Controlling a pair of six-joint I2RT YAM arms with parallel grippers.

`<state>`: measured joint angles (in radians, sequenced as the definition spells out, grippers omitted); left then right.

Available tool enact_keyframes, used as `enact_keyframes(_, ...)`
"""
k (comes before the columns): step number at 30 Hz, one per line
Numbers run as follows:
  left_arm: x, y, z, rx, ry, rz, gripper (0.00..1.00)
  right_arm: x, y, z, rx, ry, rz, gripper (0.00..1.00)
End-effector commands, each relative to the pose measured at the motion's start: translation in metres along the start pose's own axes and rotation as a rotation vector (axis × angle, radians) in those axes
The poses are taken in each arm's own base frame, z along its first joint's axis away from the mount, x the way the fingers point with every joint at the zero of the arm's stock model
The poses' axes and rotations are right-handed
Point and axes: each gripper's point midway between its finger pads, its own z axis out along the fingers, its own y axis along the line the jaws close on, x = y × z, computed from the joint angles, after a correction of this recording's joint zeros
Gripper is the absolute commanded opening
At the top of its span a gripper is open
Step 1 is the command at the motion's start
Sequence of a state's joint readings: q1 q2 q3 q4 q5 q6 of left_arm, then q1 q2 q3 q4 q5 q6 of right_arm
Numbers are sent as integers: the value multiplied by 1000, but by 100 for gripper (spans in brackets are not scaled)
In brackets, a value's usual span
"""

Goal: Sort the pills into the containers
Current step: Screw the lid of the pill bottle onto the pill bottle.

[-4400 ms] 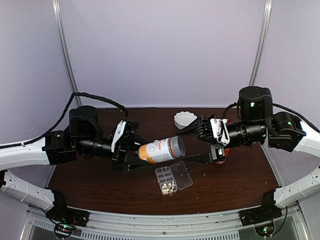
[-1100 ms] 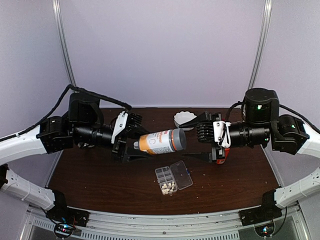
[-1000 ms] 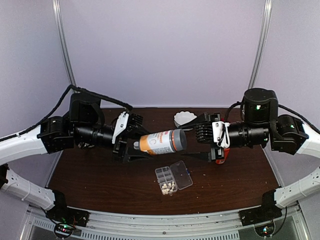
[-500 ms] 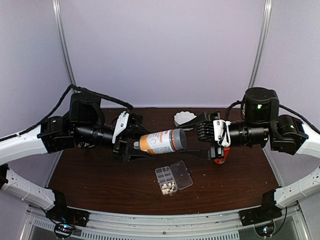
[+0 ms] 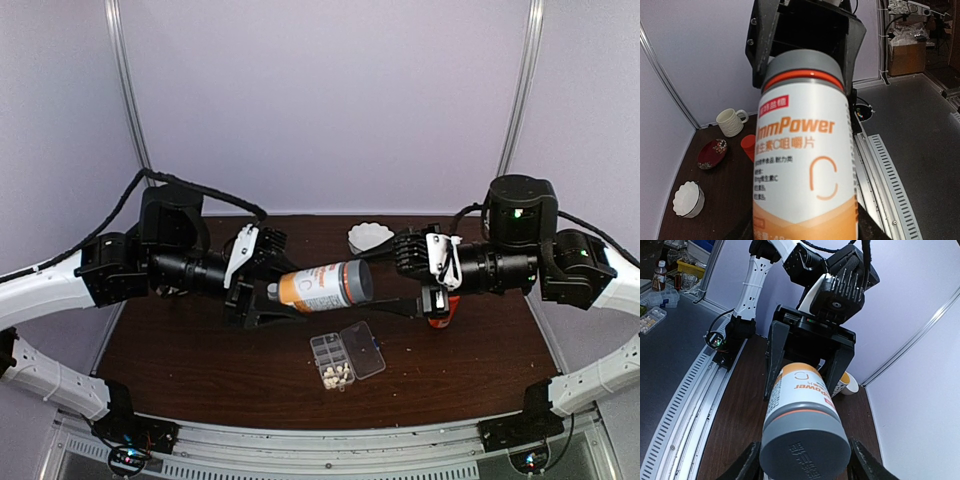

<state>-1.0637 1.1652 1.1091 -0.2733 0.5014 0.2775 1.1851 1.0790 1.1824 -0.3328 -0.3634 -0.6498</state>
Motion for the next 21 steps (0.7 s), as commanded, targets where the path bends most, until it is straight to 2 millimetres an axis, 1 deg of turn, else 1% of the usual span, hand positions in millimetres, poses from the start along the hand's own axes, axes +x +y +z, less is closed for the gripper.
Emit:
enact_keyframes(1,-16,18,-6,-106,-36,76,0,-16,9,-5,-58,-54,244,18)
enact_keyframes(3,-14,28,-8,-168,-22,90,0,-21,11,-5,-76,-73,346,14)
enact_keyframes(6,-16,38,-11,-222,-13,114,0,-23,9,-7,-55,-87,474,13)
enact_keyframes(10,-20,45,-12,-259,-11,143,0,-11,-5,-6,47,-49,664,12)
enact_keyframes(14,-17,55,-12,-302,16,158,0,-3,-8,-2,73,-26,834,10)
enact_keyframes(21,-16,72,-17,-399,49,179,0,1,-11,0,101,-24,1000,7)
